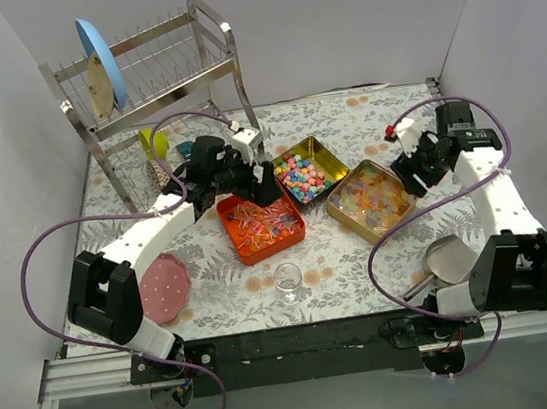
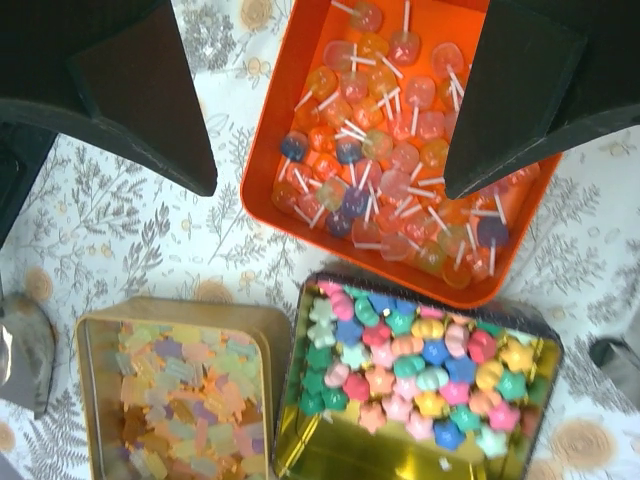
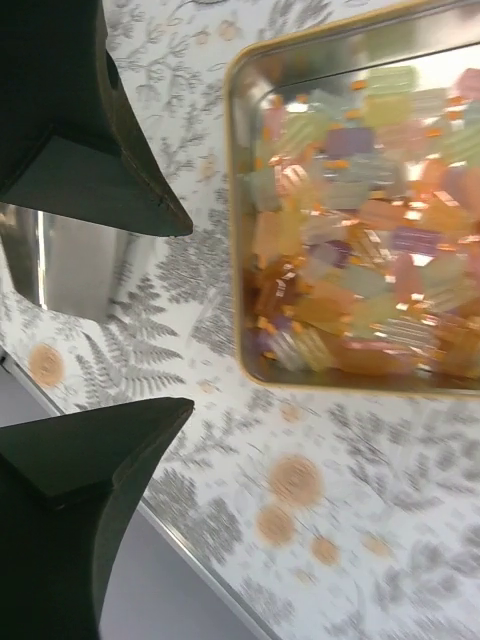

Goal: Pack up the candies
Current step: Pick up the spatula from the corner of the board.

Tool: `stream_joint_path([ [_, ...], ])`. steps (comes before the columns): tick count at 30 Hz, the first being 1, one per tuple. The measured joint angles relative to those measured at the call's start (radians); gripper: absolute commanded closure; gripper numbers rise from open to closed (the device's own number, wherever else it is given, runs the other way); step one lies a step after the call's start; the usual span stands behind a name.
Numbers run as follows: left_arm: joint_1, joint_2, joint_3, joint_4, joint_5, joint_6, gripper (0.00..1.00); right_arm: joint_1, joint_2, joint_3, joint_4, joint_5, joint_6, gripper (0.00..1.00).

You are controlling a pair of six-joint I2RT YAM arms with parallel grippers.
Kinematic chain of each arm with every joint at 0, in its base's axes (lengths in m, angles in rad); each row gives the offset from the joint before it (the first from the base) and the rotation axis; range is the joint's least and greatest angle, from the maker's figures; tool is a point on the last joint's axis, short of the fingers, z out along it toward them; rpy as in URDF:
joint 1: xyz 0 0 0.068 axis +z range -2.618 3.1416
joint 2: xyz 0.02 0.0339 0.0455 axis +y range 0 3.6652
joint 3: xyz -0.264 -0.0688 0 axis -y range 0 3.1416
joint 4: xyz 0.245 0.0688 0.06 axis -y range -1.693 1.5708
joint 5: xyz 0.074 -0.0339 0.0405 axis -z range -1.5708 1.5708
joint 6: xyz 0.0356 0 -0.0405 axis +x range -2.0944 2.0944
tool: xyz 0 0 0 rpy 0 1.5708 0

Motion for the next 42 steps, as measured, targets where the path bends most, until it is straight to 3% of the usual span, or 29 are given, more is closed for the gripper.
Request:
stream_joint_path([
  [5,0.003,-0.005,-0.057,-0.021,0.012,0.0,0.02,-0.084,0.064,-0.065,-0.103,0.052,-0.009,0.04],
  [10,0.005,-0.005,-0.074,-0.016,0.004,0.017,0.02,-0.108,0.114,-0.066,-0.177,0.032,0.099,0.02],
  [12,0.007,-0.005,-0.083,-0.011,-0.005,0.022,0.02,-0.107,0.109,-0.067,-0.195,0.016,0.138,0.04],
  [17,0.022,-0.005,-0.098,-0.003,-0.016,0.026,0.02,-0.103,0.1,-0.116,-0.229,0.018,0.211,0.24],
  [29,0.058,-0.004,-0.122,0.005,-0.035,0.026,0.02,-0.034,0.092,-0.248,-0.297,0.083,0.337,0.36],
  [42,0.085,0.059,-0.089,-0.015,-0.035,0.029,0.02,0.0,0.124,-0.283,-0.269,0.206,0.403,0.5],
])
